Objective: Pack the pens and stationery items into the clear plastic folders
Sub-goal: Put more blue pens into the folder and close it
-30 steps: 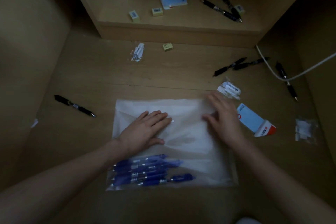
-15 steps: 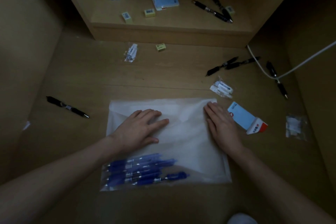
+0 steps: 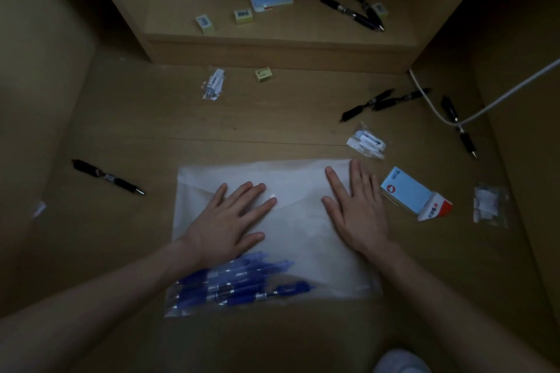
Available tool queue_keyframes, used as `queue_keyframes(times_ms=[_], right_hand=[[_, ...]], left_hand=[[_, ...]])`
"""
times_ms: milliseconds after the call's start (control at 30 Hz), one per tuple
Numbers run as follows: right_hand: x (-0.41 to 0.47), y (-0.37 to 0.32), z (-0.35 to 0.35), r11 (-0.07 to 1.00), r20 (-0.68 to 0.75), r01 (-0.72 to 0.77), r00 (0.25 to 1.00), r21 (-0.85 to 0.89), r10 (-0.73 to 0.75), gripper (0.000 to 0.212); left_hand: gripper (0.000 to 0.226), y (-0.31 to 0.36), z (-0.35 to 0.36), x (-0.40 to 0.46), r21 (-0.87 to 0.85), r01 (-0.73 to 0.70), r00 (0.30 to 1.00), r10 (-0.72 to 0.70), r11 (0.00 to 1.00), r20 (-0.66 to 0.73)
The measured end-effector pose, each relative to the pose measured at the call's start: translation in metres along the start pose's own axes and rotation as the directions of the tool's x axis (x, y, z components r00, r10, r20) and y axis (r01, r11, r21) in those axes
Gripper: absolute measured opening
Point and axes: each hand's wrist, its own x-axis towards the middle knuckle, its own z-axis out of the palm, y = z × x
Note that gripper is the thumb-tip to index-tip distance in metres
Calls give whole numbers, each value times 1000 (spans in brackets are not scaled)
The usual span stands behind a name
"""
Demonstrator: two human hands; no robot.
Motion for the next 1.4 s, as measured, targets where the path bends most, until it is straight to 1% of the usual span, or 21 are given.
queue_keyframes(times_ms=[100, 167, 233, 367, 433, 533, 667, 800, 900, 933, 1000, 1067, 1133, 1200, 1267, 1333, 1400], right_hand=[[0, 0, 1, 1000, 6, 1, 1000, 7, -1, 64], [0, 1, 0, 1000, 0, -1, 1000, 8, 1, 65], [0, 1, 0, 1000, 5, -2, 1000, 5, 2, 64], [0, 1, 2, 1000, -10, -3, 1000, 14, 3, 63], [0, 2, 3, 1000, -17, -4, 1000, 4, 4, 63], [0, 1, 3, 1000, -20, -1, 1000, 13, 1, 62], [0, 2, 3, 1000, -13, -5, 1000, 3, 6, 60], [0, 1, 2, 1000, 0, -14, 1000, 1, 14, 61], [0, 1, 1, 1000, 4, -14, 1000, 3, 14, 61], [0, 1, 1, 1000, 6, -12, 1000, 2, 12, 61], [0, 1, 1, 1000, 2, -15, 1000, 4, 15, 62], [0, 1, 2, 1000, -15, -14, 1000, 7, 14, 63], [0, 2, 5, 1000, -27, -9, 1000, 12, 9, 63], [0, 3, 7, 1000, -45, -4, 999, 12, 5, 62], [1, 3, 7, 1000, -60, -3, 998, 19, 4, 61], [0, 2, 7, 1000, -62, -1, 998, 27, 3, 61], [0, 2, 6, 1000, -51, -7, 999, 17, 7, 60]], left_hand=[[62, -2, 4, -1, 89, -10, 999, 15, 996, -52], [60, -1, 4, -2, 141, 7, 1000, -3, 990, -31], [59, 0, 2, -3, 151, 2, 1000, -2, 989, -1], [60, 1, -5, 1, 197, -91, 996, 91, 976, 7], [61, 3, -1, 2, 155, -135, 990, 138, 979, -12], [66, 3, 5, 2, 51, -120, 990, 123, 991, -67], [68, 0, 5, 3, -3, -98, 995, 98, 995, 9], [62, 3, 3, 3, 140, -108, 994, 108, 984, 11], [61, 5, 0, 3, 173, -112, 994, 109, 978, 31], [61, 6, -3, 2, 177, -109, 994, 108, 978, 14], [63, 13, -12, 1, 95, -96, 995, 94, 991, 16], [70, 14, -15, 4, 2, -72, 997, 72, 997, -38], [70, 12, -19, 6, -84, -38, 998, 34, 996, -53], [61, 7, -21, 9, -141, -66, 983, 40, 988, -178], [52, 3, -23, 15, -128, -90, 979, 64, 988, -193], [42, 2, -23, 24, -148, -73, 980, 43, 986, -194], [32, 3, -28, 30, -161, -80, 967, 37, 984, -251]])
